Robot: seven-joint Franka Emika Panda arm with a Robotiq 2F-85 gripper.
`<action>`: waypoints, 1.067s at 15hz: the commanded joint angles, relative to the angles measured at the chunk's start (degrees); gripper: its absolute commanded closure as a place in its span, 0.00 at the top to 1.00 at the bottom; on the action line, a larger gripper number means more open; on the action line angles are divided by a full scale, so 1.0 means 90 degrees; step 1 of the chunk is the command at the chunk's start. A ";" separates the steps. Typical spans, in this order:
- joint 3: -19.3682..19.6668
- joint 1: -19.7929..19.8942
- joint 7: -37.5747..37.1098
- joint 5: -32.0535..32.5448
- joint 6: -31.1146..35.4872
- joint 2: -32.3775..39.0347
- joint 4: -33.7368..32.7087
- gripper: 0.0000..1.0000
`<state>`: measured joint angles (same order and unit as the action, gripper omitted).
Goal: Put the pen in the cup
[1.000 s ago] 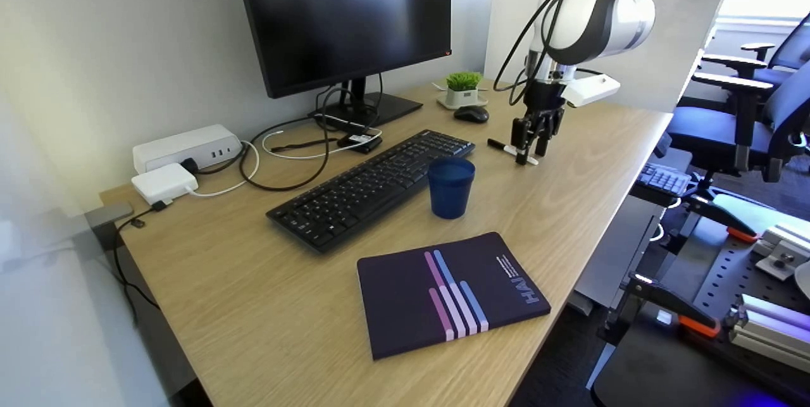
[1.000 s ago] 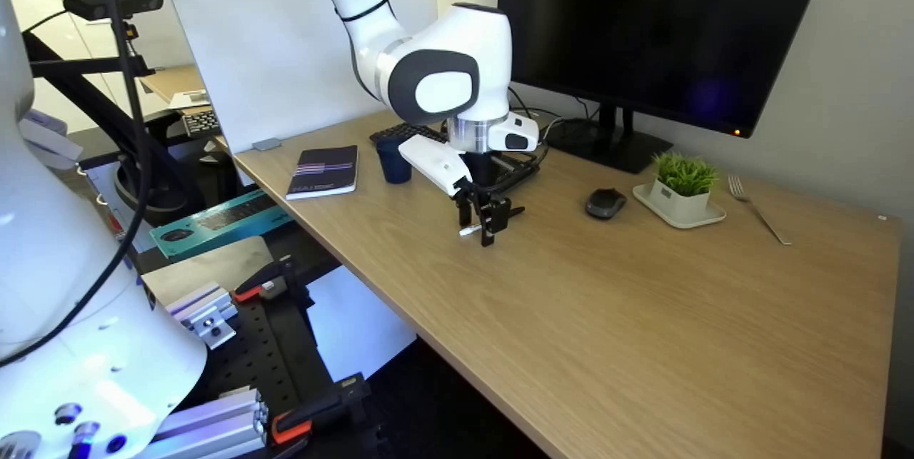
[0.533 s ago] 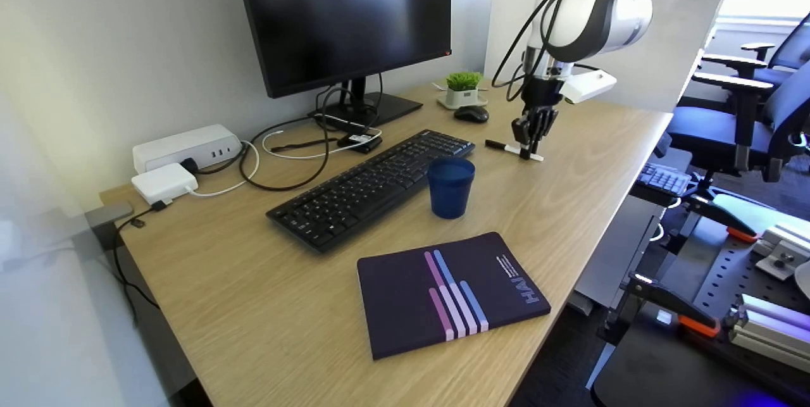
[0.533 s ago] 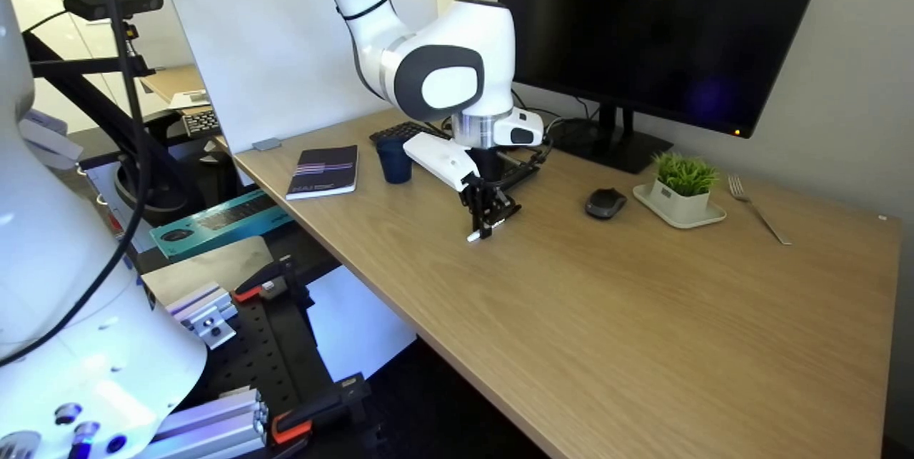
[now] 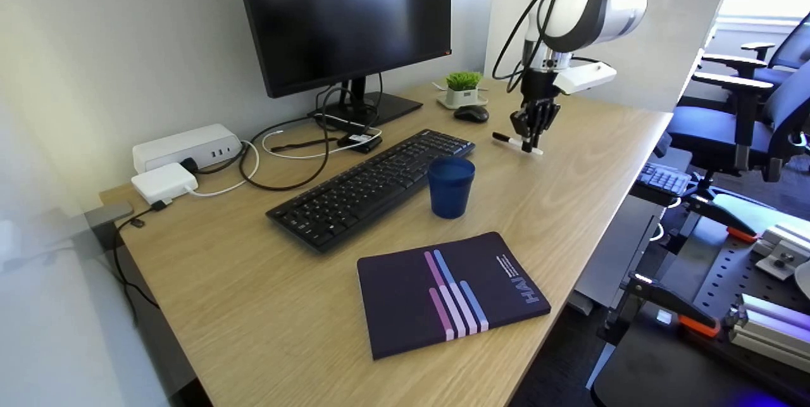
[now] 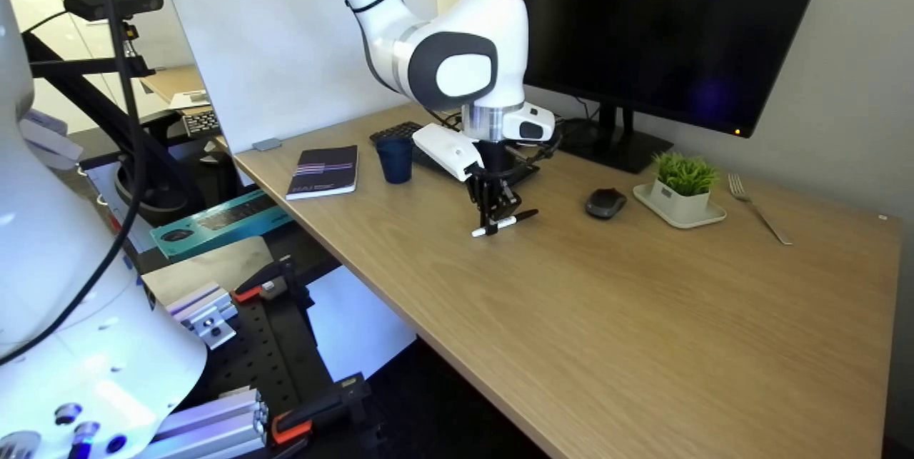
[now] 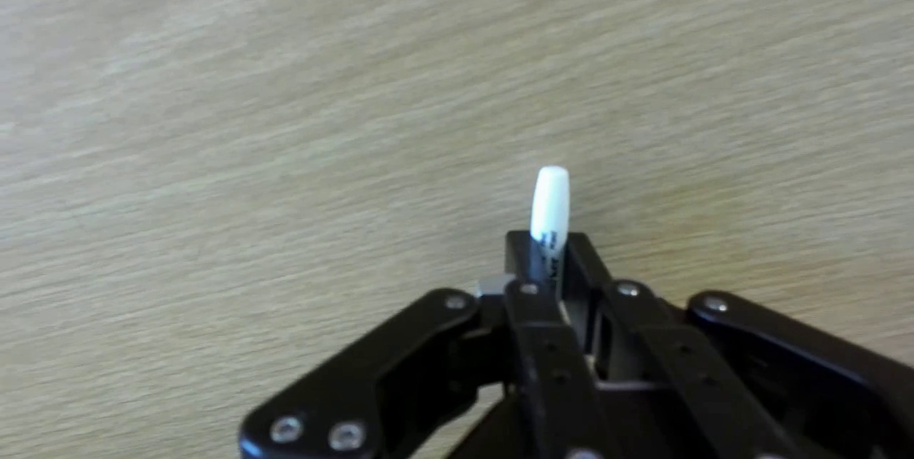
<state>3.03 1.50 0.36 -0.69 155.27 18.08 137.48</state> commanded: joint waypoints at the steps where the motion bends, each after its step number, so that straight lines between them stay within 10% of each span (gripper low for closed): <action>1: 0.0213 -0.0139 -0.0779 0.0168 -0.1455 -0.0226 -0.0466 0.03; 16: 0.0183 0.0289 -0.1658 -0.2131 -0.6611 -0.1022 -0.2644 0.03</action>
<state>4.40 2.81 -11.14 -15.30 101.85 8.41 116.78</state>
